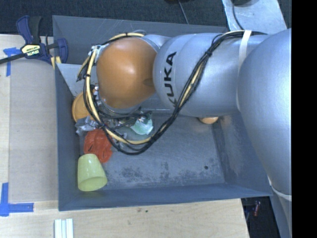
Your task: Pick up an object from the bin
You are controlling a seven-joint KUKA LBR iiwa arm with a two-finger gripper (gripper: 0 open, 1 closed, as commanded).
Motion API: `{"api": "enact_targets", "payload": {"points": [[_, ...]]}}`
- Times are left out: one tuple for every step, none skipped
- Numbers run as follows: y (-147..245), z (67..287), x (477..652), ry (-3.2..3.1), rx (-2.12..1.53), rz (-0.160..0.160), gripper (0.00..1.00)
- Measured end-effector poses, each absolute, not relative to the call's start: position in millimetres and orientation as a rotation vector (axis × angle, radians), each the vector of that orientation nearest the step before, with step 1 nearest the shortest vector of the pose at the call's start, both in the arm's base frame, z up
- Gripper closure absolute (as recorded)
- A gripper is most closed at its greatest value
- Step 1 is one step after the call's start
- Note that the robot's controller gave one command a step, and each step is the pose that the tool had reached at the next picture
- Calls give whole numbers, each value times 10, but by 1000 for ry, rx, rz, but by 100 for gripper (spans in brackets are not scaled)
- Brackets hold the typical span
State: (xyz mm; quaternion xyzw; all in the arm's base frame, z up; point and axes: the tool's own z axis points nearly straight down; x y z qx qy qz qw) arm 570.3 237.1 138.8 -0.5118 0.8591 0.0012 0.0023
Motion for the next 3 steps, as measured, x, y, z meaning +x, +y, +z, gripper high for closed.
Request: {"api": "enact_targets", "payload": {"points": [[2346,706,5797,2730,-1550,-5,0],[2437,738,5869,2331,-2081,-3,100],[2437,740,5870,2332,-2080,-3,100]]}}
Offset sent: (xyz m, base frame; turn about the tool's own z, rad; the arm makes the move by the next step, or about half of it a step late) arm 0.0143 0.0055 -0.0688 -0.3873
